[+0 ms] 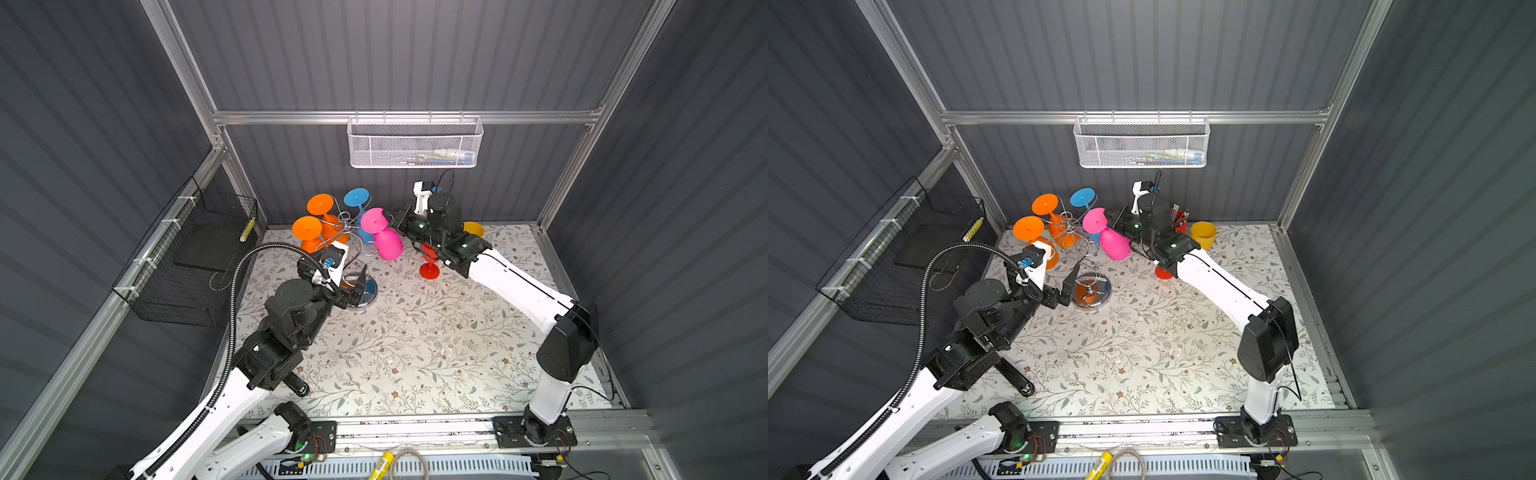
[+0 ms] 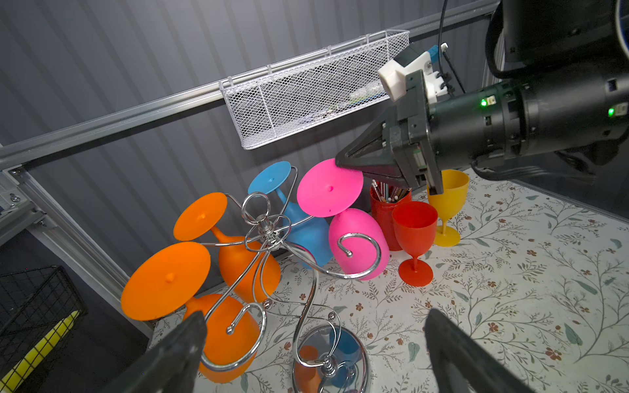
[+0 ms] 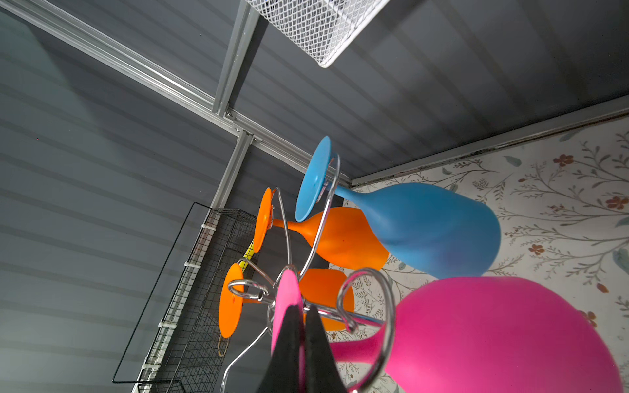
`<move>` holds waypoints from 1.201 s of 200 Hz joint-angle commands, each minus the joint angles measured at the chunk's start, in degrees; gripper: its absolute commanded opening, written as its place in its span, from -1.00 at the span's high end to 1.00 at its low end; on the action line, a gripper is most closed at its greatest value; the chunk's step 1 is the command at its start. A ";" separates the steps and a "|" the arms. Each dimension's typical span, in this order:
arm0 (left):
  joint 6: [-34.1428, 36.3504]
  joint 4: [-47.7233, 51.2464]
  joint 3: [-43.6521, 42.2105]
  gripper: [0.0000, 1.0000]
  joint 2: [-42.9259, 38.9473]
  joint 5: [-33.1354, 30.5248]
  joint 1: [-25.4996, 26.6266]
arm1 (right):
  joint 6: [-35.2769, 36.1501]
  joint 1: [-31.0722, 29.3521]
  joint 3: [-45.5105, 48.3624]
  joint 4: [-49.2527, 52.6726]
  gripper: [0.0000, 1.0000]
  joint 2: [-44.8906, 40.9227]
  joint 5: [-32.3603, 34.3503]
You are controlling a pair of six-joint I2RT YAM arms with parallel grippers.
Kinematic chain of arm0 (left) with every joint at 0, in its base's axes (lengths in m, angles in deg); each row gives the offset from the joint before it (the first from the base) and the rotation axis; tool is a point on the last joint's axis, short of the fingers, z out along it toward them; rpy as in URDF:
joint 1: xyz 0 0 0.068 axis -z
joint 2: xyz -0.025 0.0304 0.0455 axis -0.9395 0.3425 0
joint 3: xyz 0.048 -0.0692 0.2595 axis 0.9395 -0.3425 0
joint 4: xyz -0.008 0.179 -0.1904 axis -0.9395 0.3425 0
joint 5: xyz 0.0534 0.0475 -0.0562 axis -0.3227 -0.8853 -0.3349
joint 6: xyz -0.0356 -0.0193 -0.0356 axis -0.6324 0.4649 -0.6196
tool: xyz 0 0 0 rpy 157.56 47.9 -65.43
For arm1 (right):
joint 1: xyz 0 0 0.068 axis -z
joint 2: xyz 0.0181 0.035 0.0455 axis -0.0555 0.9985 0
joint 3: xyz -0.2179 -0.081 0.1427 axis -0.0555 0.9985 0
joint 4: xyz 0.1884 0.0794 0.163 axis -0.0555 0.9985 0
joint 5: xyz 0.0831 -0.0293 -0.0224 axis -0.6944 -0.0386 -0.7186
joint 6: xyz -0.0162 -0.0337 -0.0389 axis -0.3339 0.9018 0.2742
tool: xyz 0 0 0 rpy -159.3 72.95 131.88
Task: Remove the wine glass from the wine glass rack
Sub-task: 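Position the right gripper at the pink glass stem and close it, then pull the pink glass off its rack hook with the right gripper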
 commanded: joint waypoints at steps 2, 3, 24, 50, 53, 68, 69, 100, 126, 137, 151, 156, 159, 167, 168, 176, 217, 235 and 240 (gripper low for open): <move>0.69 -1.48 -0.52 -0.99 -0.84 -0.79 -0.30 | 0.91 -0.99 -3.08 0.66 1.00 1.37 -0.36; 0.68 -1.48 -0.52 -1.00 -0.83 -0.76 -0.34 | 0.91 -0.99 -3.12 0.65 1.00 1.43 -0.38; 0.67 -1.47 -0.52 -0.99 -0.88 -0.70 -0.30 | 0.91 -1.22 -4.28 1.13 1.00 2.23 -0.40; 0.67 -1.52 -0.66 -1.00 -0.92 -0.92 -0.30 | 0.82 -1.29 -5.82 1.46 1.00 3.39 -0.35; 0.67 -1.52 -0.64 -0.99 -0.91 -0.91 -0.30 | 0.82 -1.27 -5.93 1.51 1.00 3.54 -0.33; 0.76 -1.48 -0.65 -0.99 -0.95 -0.97 -0.32 | 0.99 -1.26 -6.98 1.68 1.00 4.24 -0.06; 0.76 -1.52 -0.67 -0.99 -0.93 -0.98 -0.31 | 0.99 -1.26 -7.09 1.69 1.00 4.23 -0.06; 0.76 -1.53 -0.74 -0.99 -0.82 -0.85 -0.30 | 1.52 -1.08 -10.10 2.99 1.00 5.85 0.47; 0.77 -1.50 -0.73 -0.99 -0.82 -0.73 -0.34 | 1.35 -0.56 -11.23 3.06 1.00 6.50 0.73; 0.76 -1.54 -0.76 -0.99 -0.86 -0.68 -0.30 | 1.38 -0.29 -11.65 3.08 1.00 6.67 0.86; 0.76 -1.52 -0.79 -1.00 -0.86 -0.66 -0.30 | 1.37 0.18 -12.07 3.13 1.00 6.84 1.00; 0.78 -1.50 -0.71 -0.99 -0.89 -0.64 -0.30 | 1.27 0.40 -12.19 3.10 1.00 6.93 0.95; 0.76 -1.51 -0.76 -0.99 -0.84 -0.64 -0.31 | 1.18 0.59 -12.32 3.03 1.00 7.01 0.96; 0.76 -1.53 -0.79 -0.99 -0.82 -0.64 -0.30 | 1.00 1.08 -12.67 2.92 1.00 7.31 0.74; 0.76 -1.50 -0.74 -0.99 -0.82 -0.64 -0.30 | 0.95 1.10 -12.75 2.92 1.00 7.39 0.78; 0.76 -1.46 -0.77 -1.00 -0.82 -0.58 -0.30 | 0.75 1.54 -13.21 2.99 1.00 7.59 0.62; 0.76 -1.30 -0.77 -0.99 -0.61 -0.39 -0.30 | 0.56 3.49 -14.46 2.74 1.00 8.55 0.82; 0.76 -1.31 -0.78 -0.99 -0.40 -0.28 -0.31 | 0.47 4.35 -14.07 2.05 1.00 8.17 1.07; 0.76 -1.30 -0.76 -1.00 -0.39 -0.30 -0.30 | 0.47 4.58 -14.06 1.84 1.00 8.10 1.03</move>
